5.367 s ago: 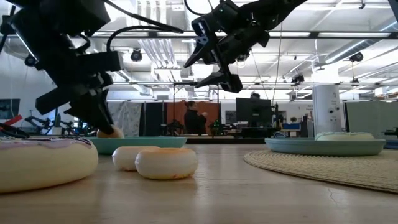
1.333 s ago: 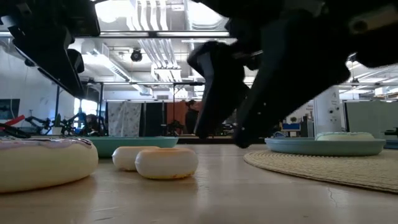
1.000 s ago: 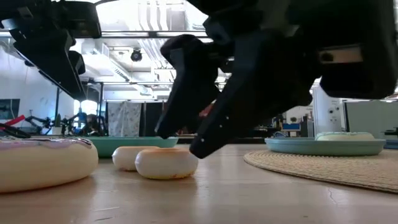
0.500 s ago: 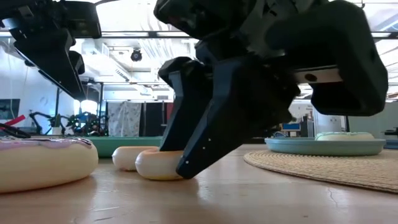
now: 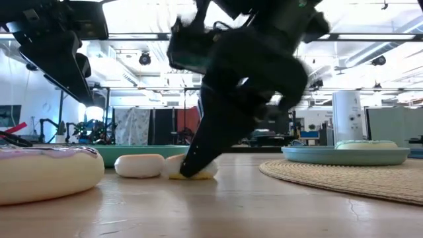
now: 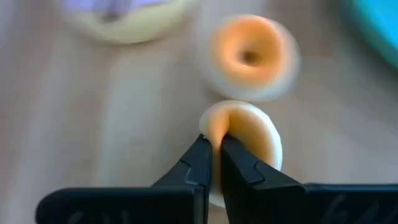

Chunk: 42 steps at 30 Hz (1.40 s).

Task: Pick & Place donuts
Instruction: Put the small yellow donut on the blue plate

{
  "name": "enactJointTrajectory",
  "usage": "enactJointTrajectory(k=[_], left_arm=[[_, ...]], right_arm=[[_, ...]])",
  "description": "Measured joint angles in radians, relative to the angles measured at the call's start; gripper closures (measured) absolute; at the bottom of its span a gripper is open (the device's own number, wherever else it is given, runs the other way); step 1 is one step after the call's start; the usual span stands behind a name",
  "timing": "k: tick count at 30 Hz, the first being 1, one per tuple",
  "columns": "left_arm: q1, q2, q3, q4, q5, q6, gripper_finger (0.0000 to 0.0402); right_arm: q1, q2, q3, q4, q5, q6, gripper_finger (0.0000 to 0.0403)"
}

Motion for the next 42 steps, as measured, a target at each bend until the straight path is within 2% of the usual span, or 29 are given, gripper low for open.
enactJointTrajectory(k=[3,7,10,12,15,19,24,27,29,31,38,42], left_arm=[[0.0,0.0,0.0,0.0,-0.016,0.001,0.0272],[-0.001,0.0,0.002,0.001,-0.045,0.018,0.0272],[-0.004,0.0,0.016,0.014,-0.112,0.059,0.0272],[-0.009,-0.001,0.031,0.019,-0.196,0.096,0.0272],[-0.01,-0.001,0.057,0.05,-0.343,0.186,0.0272],[-0.01,-0.001,0.074,0.157,-0.509,0.349,0.0272],[0.006,0.0,0.074,0.376,-0.712,0.669,0.0272],[0.055,0.001,0.069,0.512,-0.67,0.829,0.0272],[0.102,0.009,0.069,0.59,-0.602,0.868,0.0272],[0.146,0.012,0.069,0.625,-0.59,0.878,0.0272],[0.28,0.012,0.068,0.665,-0.585,0.726,0.0271],[0.324,0.017,0.068,0.675,-0.541,0.68,0.027]], right_arm=[[-0.023,-0.047,-0.018,-0.012,0.001,0.085,0.0389],[-0.058,-0.18,-0.078,0.017,-0.001,0.227,0.039],[-0.11,-0.284,-0.16,0.075,0.06,0.393,0.039],[-0.165,-0.356,-0.229,0.181,0.105,0.547,0.039],[-0.257,-0.444,-0.356,0.483,0.124,0.796,0.039],[-0.35,-0.468,-0.501,0.846,0.179,1.096,0.039],[-0.392,-0.455,-0.534,1.04,0.209,1.383,0.039],[-0.391,-0.425,-0.495,1.065,0.239,1.444,0.039],[-0.391,-0.42,-0.456,1.062,0.25,1.44,0.039],[-0.392,-0.416,-0.417,1.041,0.256,1.424,0.039],[-0.392,-0.407,-0.343,0.963,0.309,1.386,0.039],[-0.396,-0.407,-0.326,0.885,0.31,1.389,0.039]])
